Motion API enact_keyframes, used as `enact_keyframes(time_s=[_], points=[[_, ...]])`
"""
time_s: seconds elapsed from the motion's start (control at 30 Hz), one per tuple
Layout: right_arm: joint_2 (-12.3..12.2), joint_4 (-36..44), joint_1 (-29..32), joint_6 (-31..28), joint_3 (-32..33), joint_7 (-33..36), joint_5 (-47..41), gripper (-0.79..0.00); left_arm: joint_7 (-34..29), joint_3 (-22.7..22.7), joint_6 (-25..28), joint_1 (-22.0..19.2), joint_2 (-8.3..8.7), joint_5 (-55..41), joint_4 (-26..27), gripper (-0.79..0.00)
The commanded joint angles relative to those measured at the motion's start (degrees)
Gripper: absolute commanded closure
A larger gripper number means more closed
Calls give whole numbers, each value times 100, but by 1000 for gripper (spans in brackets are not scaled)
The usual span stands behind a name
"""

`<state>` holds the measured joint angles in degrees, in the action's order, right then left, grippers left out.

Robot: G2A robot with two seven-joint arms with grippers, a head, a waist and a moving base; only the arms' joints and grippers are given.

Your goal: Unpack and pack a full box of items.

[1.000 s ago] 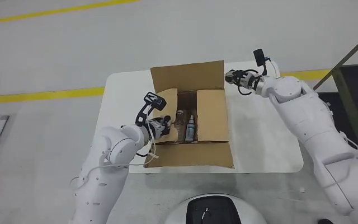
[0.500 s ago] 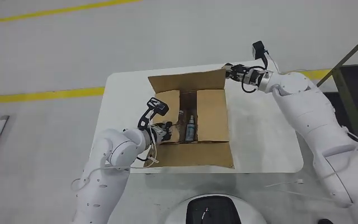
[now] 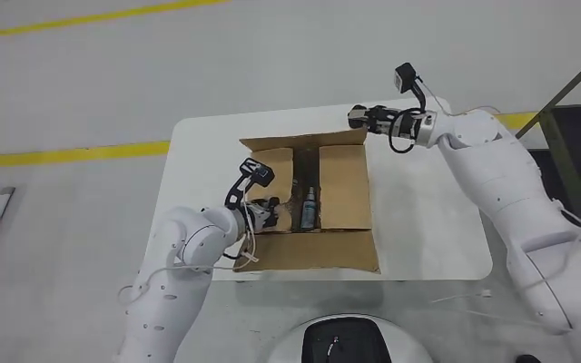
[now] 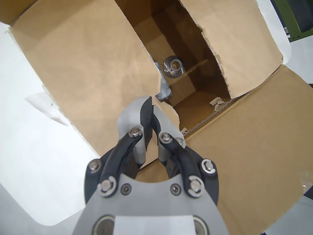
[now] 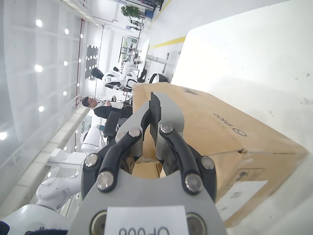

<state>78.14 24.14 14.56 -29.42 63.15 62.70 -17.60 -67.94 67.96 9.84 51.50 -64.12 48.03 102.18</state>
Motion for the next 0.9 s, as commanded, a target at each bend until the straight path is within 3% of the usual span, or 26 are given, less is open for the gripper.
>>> enact_keyframes(time_s=[0.0,0.03,0.47,0.87], points=[[14,48,0,-10,-50,133,45,0,-12,57,-66,-7,10,-13,-8,-237],[23,82,14,-38,-65,181,32,0,-28,100,-110,-8,15,-57,-4,-785],[74,322,355,115,-221,688,-52,0,-423,1416,-257,15,226,-418,227,-785],[93,905,787,306,-544,476,524,0,-423,1416,-257,15,226,-418,227,-785]])
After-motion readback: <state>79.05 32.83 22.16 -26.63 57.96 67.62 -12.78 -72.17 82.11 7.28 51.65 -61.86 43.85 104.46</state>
